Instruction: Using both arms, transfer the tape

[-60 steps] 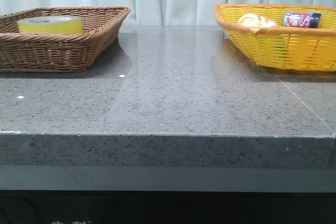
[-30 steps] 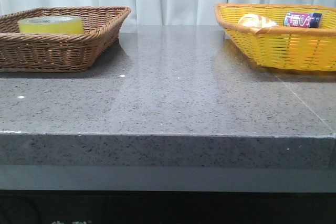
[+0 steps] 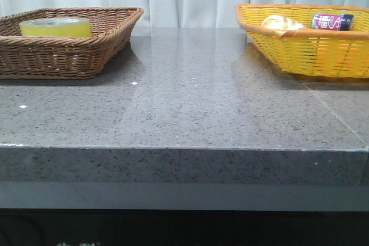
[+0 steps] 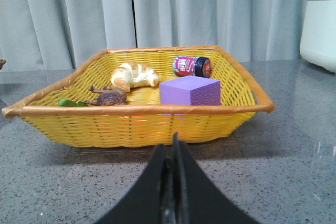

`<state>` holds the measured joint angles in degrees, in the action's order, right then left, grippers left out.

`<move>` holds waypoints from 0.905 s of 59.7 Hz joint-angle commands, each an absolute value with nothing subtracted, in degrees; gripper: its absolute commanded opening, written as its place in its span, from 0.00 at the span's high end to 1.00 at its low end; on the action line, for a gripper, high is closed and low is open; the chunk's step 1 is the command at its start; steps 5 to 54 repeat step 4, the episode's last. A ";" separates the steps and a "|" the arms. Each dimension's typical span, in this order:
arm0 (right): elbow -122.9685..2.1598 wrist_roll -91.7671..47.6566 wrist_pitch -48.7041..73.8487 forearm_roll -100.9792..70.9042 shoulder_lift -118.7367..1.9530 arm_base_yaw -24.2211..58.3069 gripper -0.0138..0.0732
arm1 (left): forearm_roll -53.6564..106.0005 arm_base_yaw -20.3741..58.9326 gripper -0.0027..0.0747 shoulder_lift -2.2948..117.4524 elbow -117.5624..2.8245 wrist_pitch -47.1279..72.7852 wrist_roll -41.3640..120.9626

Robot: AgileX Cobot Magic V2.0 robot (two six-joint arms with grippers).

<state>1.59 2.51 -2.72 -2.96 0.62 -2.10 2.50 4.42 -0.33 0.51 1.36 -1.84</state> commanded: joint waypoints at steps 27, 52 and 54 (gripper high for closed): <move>0.11 2.35 -7.43 -2.45 2.09 -2.50 0.92 | 2.96 4.28 0.99 -1.36 2.73 -3.18 -2.43; 0.11 2.35 -7.43 -2.45 2.09 -2.50 0.92 | 2.96 4.28 0.99 -1.36 2.73 -3.18 -2.43; 0.11 2.35 -7.43 -2.45 2.09 -2.50 0.92 | 2.96 4.28 0.99 -1.36 2.73 -3.18 -2.43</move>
